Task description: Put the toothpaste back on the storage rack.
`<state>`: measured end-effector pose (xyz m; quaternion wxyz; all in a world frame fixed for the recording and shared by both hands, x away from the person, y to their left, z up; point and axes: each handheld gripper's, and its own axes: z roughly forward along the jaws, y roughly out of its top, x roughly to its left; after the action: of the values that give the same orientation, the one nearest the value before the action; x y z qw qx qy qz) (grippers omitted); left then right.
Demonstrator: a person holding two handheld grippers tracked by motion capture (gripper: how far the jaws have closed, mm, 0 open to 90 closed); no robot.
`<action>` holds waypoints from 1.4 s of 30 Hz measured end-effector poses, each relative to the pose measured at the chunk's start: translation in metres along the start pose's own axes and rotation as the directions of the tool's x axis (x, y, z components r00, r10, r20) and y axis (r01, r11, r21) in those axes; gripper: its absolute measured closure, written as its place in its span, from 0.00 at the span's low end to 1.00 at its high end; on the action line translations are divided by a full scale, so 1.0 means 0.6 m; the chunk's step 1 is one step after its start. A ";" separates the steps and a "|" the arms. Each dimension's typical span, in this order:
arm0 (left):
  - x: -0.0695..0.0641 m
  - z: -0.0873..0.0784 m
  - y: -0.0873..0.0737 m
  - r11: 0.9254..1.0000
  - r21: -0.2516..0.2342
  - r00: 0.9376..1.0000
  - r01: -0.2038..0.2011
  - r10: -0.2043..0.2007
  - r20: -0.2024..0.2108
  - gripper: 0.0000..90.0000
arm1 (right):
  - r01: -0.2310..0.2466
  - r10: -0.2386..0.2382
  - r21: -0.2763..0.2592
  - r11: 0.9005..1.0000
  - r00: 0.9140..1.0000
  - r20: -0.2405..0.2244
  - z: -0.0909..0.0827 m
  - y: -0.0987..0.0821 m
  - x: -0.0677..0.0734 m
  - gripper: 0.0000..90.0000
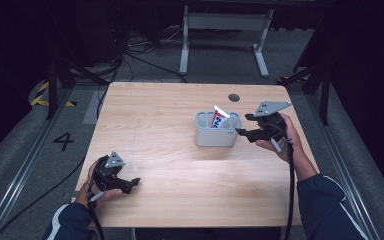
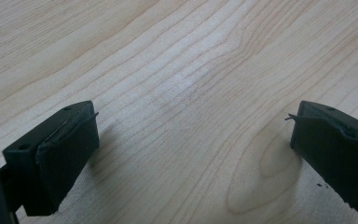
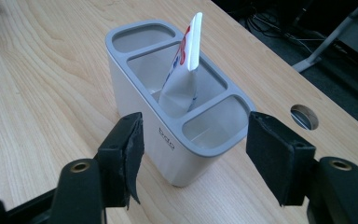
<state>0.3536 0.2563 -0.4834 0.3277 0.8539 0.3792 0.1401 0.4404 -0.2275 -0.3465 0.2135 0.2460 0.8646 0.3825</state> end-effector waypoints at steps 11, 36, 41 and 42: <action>0.000 0.000 0.000 1.000 0.001 1.000 0.000 0.000 0.000 0.02 | -0.008 0.007 0.009 1.000 0.999 0.041 -0.018 -0.035 -0.002 0.40; 0.001 0.000 0.001 1.000 0.003 1.000 -0.005 0.005 0.000 0.02 | -0.002 -0.011 0.140 0.990 0.996 0.092 -0.026 -0.091 -0.002 0.37; 0.001 0.000 0.001 1.000 0.004 1.000 -0.006 0.006 -0.001 0.01 | 0.000 -0.017 0.166 0.986 0.995 0.098 -0.024 -0.111 -0.001 0.37; 0.001 0.000 0.001 1.000 0.004 1.000 -0.006 0.006 -0.001 0.01 | -0.005 -0.011 0.168 0.986 0.995 0.097 -0.023 -0.114 -0.001 0.37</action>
<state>0.3543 0.2565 -0.4831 0.3254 0.8556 0.3771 0.1408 0.4152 -0.2760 -0.3904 0.2347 0.2803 0.8827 0.2952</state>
